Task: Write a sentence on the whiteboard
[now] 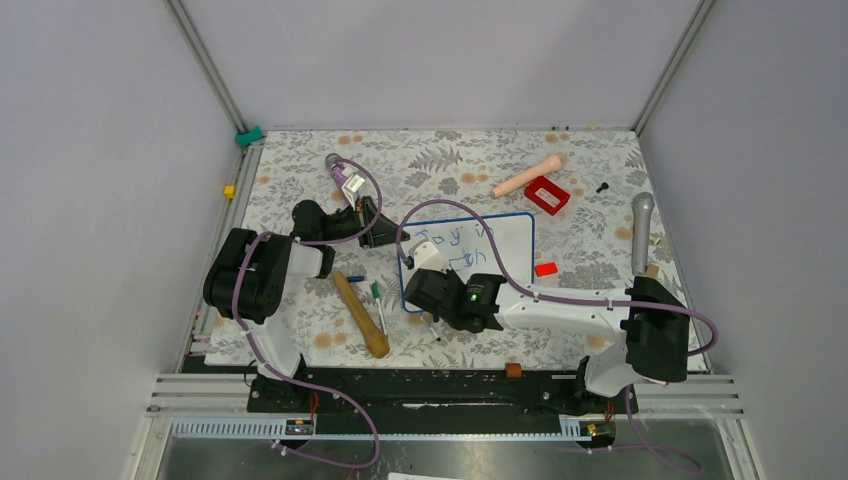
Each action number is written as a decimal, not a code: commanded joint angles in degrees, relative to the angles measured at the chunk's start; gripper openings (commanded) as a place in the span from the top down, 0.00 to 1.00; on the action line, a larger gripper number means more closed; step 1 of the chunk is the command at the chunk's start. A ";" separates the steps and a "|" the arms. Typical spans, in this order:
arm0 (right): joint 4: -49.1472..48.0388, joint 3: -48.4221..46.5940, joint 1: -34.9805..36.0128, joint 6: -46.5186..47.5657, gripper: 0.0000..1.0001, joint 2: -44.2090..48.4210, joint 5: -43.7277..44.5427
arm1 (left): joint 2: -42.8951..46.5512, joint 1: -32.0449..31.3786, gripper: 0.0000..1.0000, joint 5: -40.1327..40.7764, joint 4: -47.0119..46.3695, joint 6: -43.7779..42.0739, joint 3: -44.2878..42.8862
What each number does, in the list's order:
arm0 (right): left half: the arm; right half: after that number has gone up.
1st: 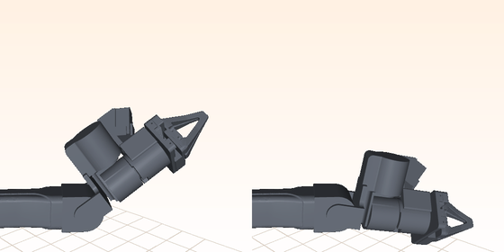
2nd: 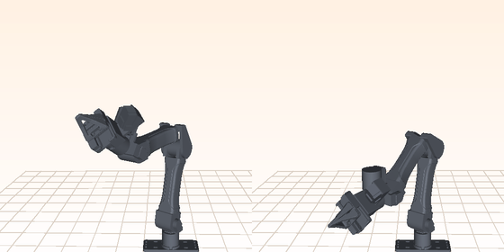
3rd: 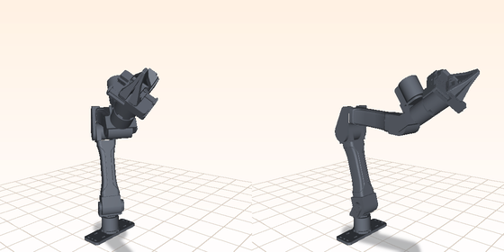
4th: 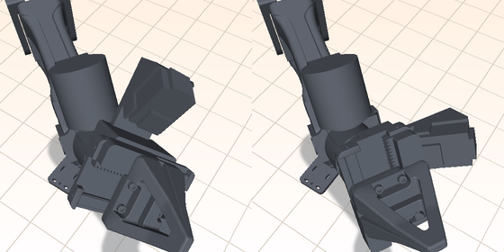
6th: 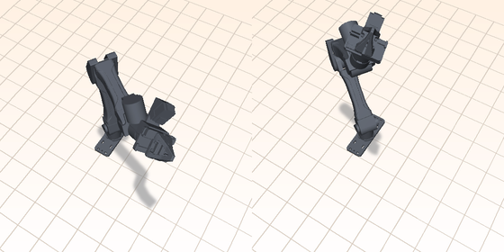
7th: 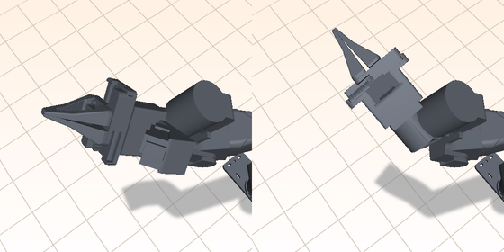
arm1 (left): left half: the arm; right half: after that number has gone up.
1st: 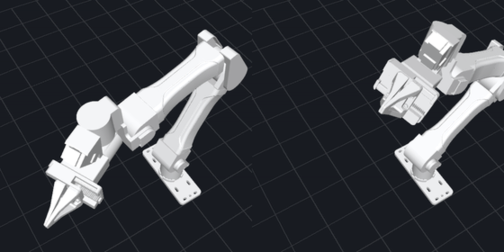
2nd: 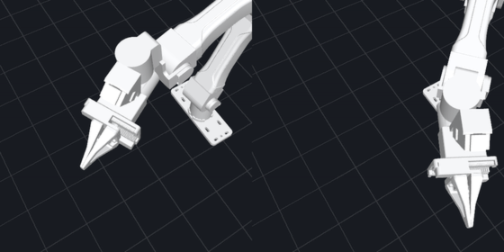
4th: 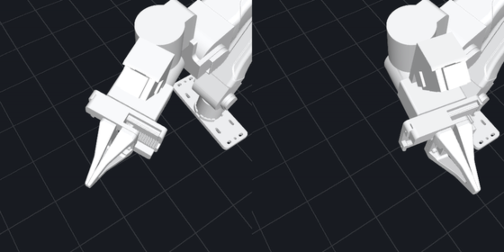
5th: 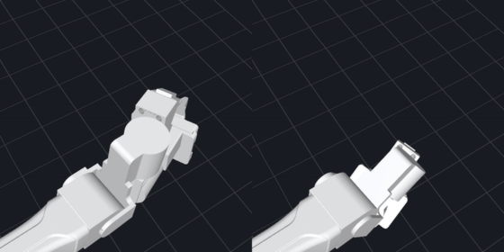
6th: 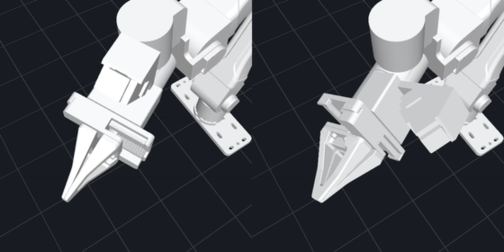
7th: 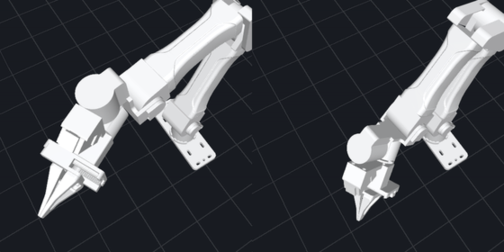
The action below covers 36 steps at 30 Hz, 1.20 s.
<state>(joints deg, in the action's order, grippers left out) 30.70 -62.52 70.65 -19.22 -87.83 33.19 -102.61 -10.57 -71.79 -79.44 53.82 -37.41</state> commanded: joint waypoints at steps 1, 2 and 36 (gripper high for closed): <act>-1.78 -2.16 -1.03 1.30 1.00 0.52 0.24 | 0.34 -0.11 1.00 -0.93 -4.86 0.75 -1.40; -1.96 -2.24 -1.03 1.48 1.00 0.60 0.18 | 0.35 -0.15 1.00 -0.90 -4.85 0.73 -1.41; -0.11 1.62 -2.16 5.29 1.00 10.62 -2.70 | -1.68 1.30 1.00 3.17 -4.50 0.47 -1.65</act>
<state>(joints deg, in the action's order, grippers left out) 30.50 -58.28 69.93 -15.92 -76.49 29.47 -105.82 -10.26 -71.70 -80.58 54.87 -39.59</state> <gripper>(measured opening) 0.189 0.055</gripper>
